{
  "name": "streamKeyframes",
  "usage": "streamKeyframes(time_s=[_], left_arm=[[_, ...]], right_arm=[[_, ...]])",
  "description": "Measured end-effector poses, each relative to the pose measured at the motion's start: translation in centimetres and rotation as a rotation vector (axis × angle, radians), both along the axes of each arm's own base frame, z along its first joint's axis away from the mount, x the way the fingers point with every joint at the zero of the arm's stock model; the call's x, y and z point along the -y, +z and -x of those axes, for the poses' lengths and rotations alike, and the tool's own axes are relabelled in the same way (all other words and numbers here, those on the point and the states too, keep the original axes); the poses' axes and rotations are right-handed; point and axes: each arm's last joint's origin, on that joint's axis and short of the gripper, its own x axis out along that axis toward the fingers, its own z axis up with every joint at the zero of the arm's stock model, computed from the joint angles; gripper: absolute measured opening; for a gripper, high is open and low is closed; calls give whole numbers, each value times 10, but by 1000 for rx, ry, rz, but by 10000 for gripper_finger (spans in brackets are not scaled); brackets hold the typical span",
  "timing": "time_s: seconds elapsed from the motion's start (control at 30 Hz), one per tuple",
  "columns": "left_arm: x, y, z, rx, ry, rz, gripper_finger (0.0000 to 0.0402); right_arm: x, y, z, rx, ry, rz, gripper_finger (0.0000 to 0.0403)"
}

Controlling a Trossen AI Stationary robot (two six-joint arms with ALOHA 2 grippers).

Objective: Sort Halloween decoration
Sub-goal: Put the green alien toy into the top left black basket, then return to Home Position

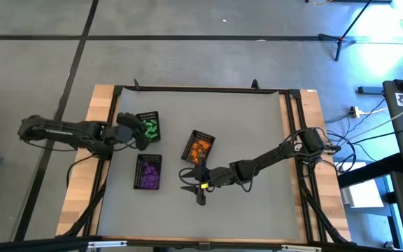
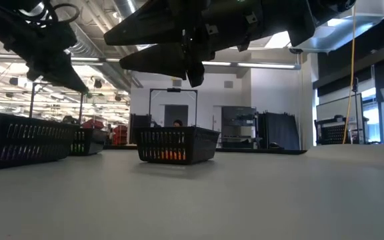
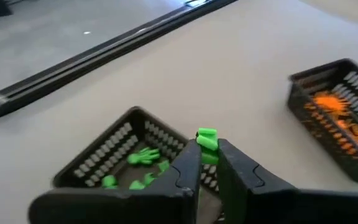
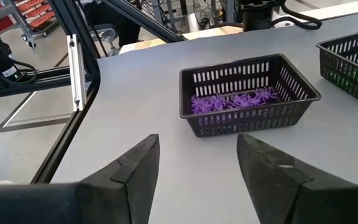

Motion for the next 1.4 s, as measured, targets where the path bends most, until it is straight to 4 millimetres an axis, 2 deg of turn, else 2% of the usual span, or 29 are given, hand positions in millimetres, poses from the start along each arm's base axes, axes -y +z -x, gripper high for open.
streamKeyframes(time_s=[0.3, 0.47, 0.63, 0.77, 0.9, 1.03, 1.27, 1.4], left_arm=[[-3, -2, 3, -44, -6, 17, 95], [0, 1, -2, 25, -95, 106, 127], [7, 19, -12, 190, -382, 121, 123], [12, 38, -11, 338, -556, 16, 96], [14, 47, -4, 405, -619, -43, 53], [16, 55, 4, 477, -700, -65, 8], [15, 69, 19, 596, -730, -192, 1], [15, 71, 22, 595, -743, -261, 2]], right_arm=[[0, 0, 0, 0, -2, -7, 211], [1, 5, 1, 6, -13, -6, 211], [2, 31, 7, 49, 33, -21, 211], [5, 50, 20, 59, 91, 16, 211], [13, 66, 43, 71, 83, 41, 211], [28, 72, 80, 103, 23, 47, 211], [59, 55, 155, 223, -88, 76, 211], [77, 48, 189, 252, -107, 103, 202]])
